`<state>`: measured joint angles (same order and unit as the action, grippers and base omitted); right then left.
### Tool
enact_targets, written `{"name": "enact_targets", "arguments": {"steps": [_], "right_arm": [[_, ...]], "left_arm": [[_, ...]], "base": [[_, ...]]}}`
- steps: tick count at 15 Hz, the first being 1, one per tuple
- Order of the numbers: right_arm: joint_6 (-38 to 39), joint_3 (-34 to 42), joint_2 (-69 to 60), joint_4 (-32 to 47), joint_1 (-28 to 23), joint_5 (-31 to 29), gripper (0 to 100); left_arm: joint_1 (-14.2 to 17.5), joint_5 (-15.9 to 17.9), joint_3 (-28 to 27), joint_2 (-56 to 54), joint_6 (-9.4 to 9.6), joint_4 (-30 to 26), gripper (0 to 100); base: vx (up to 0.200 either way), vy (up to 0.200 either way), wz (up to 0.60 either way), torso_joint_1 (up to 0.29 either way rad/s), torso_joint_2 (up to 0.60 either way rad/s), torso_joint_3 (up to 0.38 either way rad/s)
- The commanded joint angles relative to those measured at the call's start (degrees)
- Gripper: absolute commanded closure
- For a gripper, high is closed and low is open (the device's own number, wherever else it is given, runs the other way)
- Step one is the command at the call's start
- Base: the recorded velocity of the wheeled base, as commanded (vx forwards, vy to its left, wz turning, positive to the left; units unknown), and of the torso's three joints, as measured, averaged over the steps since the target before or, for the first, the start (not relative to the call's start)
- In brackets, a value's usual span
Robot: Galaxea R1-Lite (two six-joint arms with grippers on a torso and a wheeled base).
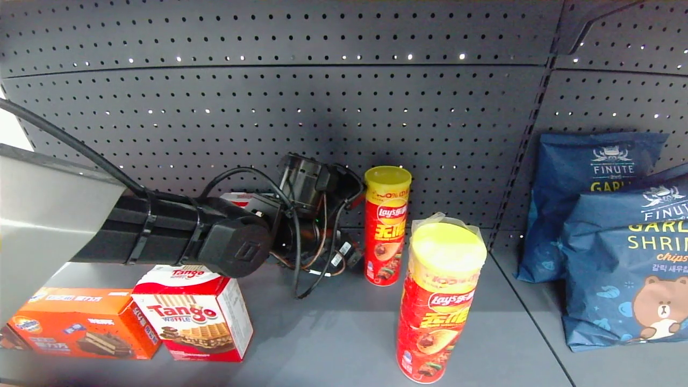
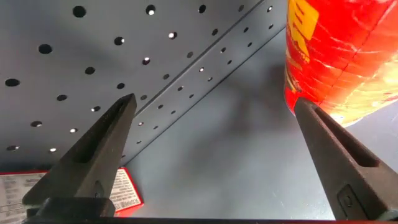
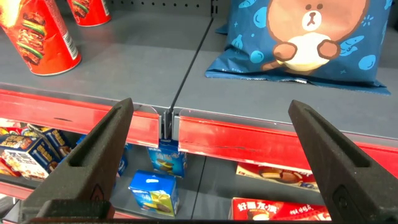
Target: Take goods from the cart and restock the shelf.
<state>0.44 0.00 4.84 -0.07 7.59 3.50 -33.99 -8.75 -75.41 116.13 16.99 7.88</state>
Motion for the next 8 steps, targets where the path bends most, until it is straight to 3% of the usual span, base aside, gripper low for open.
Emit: {"name": "enact_targets", "arguments": {"steps": [1,8], "right_arm": [[0.0,0.0,0.1,0.0,0.0,0.1,0],[0.0,0.0,0.1,0.0,0.0,0.0,0]], "left_arm": [[-0.4,0.0,-0.1,0.4,-0.56,0.0,0],[-0.9,0.0,-0.4,0.9,-1.17,0.0,0]], "base": [[0.000,0.000,0.00,0.000,0.00,0.000],[0.000,0.000,0.00,0.000,0.00,0.000]]}}
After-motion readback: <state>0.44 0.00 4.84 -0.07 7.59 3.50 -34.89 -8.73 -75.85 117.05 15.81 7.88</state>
